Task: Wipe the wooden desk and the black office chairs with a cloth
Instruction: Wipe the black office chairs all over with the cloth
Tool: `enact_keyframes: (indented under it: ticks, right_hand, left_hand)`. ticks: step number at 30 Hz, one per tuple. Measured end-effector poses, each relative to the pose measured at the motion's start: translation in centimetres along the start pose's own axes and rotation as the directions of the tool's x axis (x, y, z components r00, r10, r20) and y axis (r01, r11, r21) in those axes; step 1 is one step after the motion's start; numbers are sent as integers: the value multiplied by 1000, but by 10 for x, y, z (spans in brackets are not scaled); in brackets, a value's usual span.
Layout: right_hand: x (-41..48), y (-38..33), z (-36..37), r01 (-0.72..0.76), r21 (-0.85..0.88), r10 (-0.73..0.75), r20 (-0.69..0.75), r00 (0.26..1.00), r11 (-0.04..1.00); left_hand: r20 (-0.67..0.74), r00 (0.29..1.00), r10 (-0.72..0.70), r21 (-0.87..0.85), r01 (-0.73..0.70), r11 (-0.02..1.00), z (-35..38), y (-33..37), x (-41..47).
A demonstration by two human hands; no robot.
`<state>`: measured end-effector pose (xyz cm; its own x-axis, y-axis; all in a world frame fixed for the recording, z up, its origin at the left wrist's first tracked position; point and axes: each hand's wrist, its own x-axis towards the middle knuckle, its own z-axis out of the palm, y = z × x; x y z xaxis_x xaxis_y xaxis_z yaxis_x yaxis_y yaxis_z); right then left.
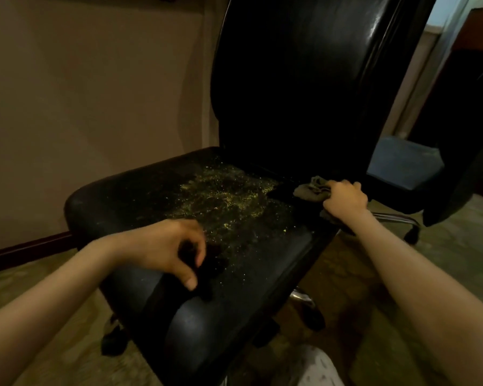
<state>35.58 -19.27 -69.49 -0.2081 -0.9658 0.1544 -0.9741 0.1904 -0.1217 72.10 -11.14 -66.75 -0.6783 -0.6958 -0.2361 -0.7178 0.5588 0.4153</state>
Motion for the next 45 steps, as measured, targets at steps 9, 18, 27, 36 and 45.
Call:
enact_keyframes:
  ticks: [9,18,27,36,45]
  right_hand:
    - [5,-13,-2,-15,39,17,-47,999,999]
    - [-50,-73,-3,154,75,-155,13,988,985]
    - [-10,-32,-30,11,147,3,-98,995,989]
    - [11,-12,3,-32,45,31,22,999,998]
    - [-46,-50,-15,306,264,-371,249,895,915]
  left_hand:
    - [-198,979,-47,-41,40,998,-4,-6,27]
    - [-254,967,33,50,-21,999,-19,6,103]
    - [-307,943,126,78,-107,991,-35,14,132]
    - [-300,945,126,177,-75,981,-26,14,169]
    - [-133,967,219,674,-73,735,-33,54,201]
